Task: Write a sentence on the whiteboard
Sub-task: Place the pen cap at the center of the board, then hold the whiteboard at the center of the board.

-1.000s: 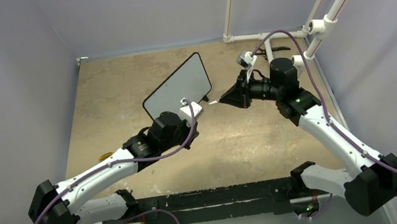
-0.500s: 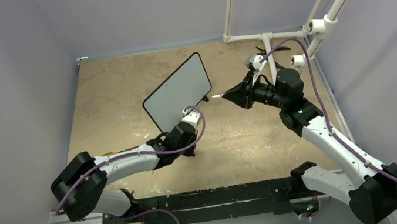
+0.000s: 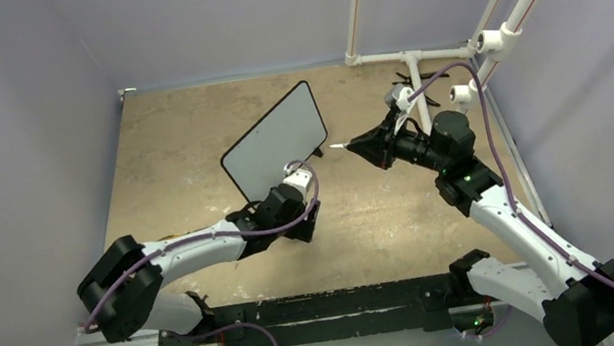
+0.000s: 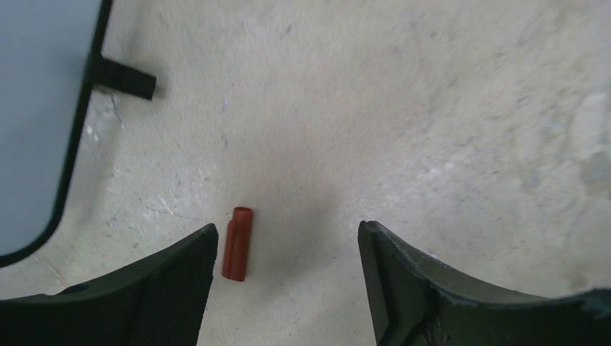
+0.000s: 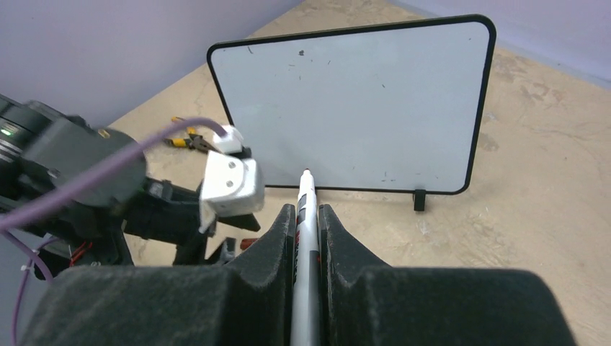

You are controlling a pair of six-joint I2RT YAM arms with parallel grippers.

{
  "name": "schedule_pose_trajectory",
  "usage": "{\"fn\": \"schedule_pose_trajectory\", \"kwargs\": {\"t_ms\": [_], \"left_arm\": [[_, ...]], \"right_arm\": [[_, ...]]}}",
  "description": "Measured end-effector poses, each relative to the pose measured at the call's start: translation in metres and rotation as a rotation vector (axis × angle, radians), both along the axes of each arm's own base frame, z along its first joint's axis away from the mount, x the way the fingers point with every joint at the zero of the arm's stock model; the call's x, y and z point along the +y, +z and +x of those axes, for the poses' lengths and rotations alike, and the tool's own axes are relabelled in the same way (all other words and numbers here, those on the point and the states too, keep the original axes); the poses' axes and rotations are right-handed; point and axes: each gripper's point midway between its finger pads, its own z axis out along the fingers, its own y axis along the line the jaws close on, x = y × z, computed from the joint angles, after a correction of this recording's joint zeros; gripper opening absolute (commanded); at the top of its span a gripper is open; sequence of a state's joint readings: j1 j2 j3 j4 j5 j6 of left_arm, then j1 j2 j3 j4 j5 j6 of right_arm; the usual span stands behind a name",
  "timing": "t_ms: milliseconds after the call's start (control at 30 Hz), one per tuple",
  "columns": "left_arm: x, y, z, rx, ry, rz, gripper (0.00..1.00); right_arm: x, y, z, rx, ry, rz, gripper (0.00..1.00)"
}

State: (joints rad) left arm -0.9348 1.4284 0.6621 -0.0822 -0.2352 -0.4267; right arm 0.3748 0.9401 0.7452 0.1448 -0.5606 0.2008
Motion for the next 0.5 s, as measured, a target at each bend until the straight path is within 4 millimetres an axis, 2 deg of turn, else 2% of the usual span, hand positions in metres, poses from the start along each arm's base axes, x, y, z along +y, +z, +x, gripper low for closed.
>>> {"fn": "schedule_pose_trajectory", "kwargs": {"t_ms": [100, 233, 300, 400, 500], "left_arm": [[-0.010, 0.038, 0.008, -0.044, -0.038, -0.055, 0.72], [-0.021, 0.109, 0.025, -0.138, -0.087, -0.139, 0.71], [-0.018, 0.148, 0.039, -0.189, -0.097, -0.176, 0.71], [0.005, 0.185, 0.066, -0.241, -0.060, -0.198, 0.71], [0.040, 0.200, 0.087, -0.267, -0.001, -0.189, 0.71]], "right_arm": [[0.000, 0.003, 0.002, -0.010, -0.007, 0.007, 0.00], [0.002, 0.011, 0.003, -0.033, -0.012, 0.028, 0.00], [0.008, 0.015, 0.002, -0.049, -0.011, 0.039, 0.00], [0.029, 0.017, -0.005, -0.065, 0.021, 0.048, 0.00], [0.052, 0.010, -0.010, -0.055, 0.068, 0.048, 0.00]]}}
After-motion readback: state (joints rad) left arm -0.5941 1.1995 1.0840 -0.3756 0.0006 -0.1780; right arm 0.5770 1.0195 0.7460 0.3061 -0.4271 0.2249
